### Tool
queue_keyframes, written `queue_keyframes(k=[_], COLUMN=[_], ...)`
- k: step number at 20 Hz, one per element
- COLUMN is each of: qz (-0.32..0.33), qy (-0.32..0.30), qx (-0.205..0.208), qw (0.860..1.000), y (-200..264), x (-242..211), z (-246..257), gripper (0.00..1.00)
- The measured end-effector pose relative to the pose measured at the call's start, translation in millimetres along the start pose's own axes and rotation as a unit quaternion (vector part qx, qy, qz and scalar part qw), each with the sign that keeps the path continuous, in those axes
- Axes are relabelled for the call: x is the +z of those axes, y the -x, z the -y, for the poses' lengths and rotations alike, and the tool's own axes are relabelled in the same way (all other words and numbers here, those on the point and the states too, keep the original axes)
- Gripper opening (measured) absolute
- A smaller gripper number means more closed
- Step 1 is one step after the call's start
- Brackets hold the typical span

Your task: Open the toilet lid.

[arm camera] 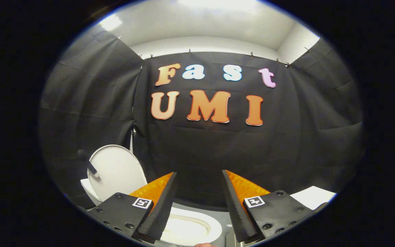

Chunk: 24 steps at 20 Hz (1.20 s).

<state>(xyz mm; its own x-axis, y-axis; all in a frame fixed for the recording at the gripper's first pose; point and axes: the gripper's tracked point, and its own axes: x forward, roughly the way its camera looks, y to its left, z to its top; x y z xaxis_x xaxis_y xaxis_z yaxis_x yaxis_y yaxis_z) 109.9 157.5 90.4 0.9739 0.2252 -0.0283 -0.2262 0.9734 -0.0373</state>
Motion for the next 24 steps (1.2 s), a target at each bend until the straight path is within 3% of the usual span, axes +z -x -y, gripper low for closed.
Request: queue_keyframes(k=[7, 13, 20, 24], qz=[-0.021, -0.035, -0.041, -0.048], qy=[0.010, 0.010, 0.002, 0.012], qx=[-0.048, -0.082, -0.102, -0.093], qw=[0.999, 0.996, 0.994, 0.994], y=[39.3, 70.3, 81.7, 82.2], x=[-54.4, -101.5, -138.8, -145.0], z=[71.1, 103.5, 119.7, 103.0], gripper=[0.83, 0.83, 0.83, 0.83])
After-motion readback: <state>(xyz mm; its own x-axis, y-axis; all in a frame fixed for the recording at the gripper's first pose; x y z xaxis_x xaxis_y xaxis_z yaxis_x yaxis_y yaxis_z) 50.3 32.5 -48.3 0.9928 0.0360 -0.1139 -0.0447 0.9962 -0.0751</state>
